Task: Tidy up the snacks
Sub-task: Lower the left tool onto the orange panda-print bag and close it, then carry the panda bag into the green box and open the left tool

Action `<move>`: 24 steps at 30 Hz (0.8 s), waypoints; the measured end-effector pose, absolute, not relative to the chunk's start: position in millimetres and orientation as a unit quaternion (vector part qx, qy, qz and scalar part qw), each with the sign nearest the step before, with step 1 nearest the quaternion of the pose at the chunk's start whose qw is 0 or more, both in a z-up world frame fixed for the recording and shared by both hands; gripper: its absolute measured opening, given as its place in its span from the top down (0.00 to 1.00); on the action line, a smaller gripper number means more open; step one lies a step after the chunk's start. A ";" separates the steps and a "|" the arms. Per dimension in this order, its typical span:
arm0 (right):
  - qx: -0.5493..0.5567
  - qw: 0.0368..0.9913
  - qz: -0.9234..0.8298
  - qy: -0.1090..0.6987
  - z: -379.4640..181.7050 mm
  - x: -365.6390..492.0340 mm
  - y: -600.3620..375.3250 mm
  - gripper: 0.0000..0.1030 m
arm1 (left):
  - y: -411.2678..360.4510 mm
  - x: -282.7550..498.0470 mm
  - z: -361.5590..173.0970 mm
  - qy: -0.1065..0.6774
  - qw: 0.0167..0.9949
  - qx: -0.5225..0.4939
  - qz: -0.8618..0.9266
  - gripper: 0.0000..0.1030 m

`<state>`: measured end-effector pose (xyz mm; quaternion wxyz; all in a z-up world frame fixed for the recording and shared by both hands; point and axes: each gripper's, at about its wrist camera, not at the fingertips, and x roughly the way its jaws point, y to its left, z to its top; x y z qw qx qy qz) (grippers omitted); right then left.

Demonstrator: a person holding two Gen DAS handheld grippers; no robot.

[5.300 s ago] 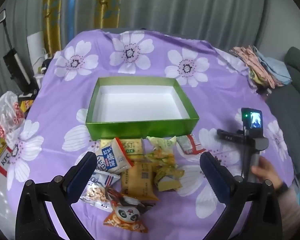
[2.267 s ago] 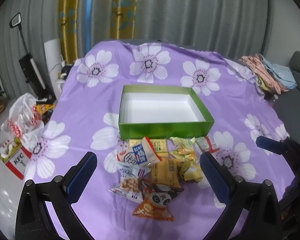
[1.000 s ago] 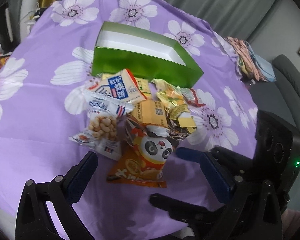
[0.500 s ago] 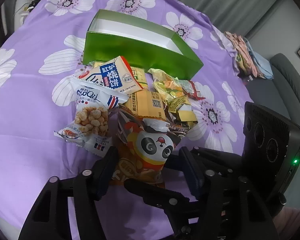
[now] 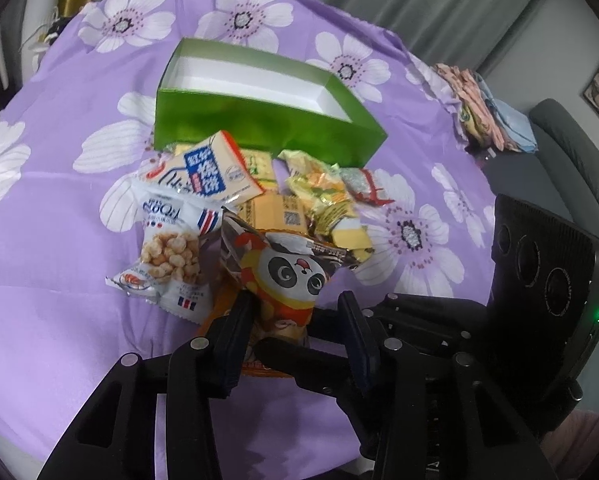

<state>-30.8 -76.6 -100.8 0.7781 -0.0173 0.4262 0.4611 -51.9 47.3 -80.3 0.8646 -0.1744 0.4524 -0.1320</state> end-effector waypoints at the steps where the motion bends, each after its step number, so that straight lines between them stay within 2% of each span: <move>1: -0.016 0.780 0.462 0.423 -97.9 -31.4 -77.8 0.76 | 45.9 -52.3 -77.8 0.450 0.866 -0.173 -0.132 0.58; 12: -0.008 0.806 0.461 0.372 -65.0 -26.4 -89.8 0.76 | 34.4 -44.5 -37.4 0.409 0.889 -0.147 -0.144 0.58; 24: 0.001 0.840 0.444 0.312 -29.0 20.4 -97.5 0.76 | 20.0 7.4 4.4 0.368 0.911 -0.100 -0.158 0.58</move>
